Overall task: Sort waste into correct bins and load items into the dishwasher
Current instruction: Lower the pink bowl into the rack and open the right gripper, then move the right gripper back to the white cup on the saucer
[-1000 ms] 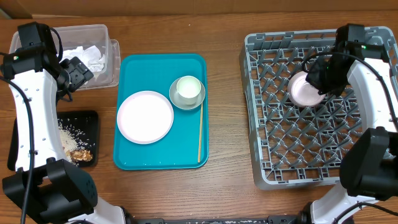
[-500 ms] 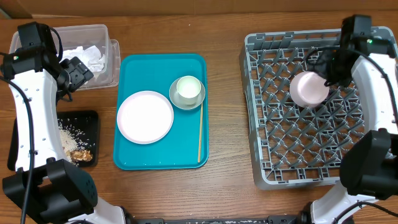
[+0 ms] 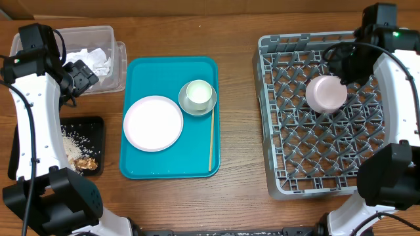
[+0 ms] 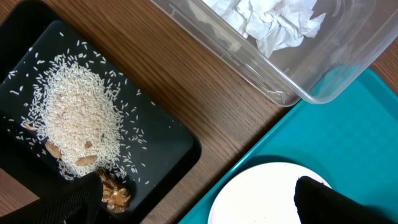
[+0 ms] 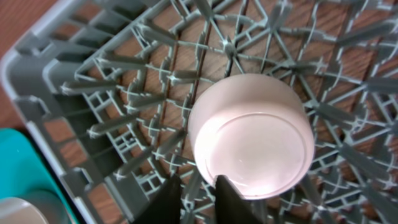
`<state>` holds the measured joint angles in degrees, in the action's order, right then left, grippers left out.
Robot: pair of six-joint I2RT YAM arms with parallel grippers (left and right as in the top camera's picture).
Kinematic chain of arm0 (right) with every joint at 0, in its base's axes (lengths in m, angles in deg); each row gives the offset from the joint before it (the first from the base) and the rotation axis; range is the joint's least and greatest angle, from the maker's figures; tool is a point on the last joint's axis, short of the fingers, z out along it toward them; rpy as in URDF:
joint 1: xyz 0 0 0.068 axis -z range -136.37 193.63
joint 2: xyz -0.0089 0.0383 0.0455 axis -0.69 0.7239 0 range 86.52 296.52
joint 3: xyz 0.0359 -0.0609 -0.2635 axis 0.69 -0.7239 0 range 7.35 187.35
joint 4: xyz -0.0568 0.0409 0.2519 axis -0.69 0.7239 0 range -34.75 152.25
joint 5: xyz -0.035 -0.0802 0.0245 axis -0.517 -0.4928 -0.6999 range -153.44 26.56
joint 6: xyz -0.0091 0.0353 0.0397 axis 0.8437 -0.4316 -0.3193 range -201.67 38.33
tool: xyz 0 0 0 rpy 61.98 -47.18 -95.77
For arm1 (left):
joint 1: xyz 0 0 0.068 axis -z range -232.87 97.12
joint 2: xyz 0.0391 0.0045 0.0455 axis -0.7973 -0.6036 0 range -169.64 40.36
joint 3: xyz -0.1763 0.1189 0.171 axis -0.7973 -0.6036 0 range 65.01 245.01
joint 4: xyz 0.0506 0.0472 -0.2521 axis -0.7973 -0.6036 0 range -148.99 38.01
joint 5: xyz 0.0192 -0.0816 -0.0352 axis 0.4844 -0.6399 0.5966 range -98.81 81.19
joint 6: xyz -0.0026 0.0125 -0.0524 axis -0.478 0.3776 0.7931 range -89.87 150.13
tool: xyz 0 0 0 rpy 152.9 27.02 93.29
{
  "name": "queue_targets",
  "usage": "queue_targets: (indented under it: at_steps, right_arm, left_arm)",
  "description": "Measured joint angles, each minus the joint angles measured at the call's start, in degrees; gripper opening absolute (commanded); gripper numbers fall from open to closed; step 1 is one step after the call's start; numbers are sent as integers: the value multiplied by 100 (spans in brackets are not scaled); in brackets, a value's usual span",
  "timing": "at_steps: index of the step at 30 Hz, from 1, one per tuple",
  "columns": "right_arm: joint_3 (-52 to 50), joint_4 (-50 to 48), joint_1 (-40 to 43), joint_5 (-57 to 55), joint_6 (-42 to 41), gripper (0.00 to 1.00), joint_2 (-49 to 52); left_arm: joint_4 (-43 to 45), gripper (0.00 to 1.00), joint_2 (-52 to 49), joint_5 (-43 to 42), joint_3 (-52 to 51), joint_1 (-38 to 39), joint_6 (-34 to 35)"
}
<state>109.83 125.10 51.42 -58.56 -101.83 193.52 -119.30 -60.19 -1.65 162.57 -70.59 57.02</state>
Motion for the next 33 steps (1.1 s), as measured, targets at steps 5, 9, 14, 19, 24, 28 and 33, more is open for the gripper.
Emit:
queue_targets:
  at_steps: [5,9,14,19,24,28,33]
  right_arm:
    - [-675,-439,0,-26,-59,4,4]
    - [-1054,-857,-7,-39,-83,4,4]
    - [-1386,-1327,-7,-42,-168,4,4]
    - [-1561,-1661,-7,-42,-212,4,4]
    - [-1628,-1869,-7,-42,-229,4,4]
    - [-1561,-1670,-7,155,-232,4,4]
    - [-1045,-1460,-162,1060,50,4,-2]
  left_arm:
    - [-2,100,0,0,0,0,0]
    - [2,100,0,2,0,0,0]
    - [0,100,0,0,0,0,0]
    - [0,100,0,0,0,0,0]
    - [0,100,0,2,0,0,0]
    - [0,100,0,2,0,0,0]
    - [0,100,0,0,0,0,0]
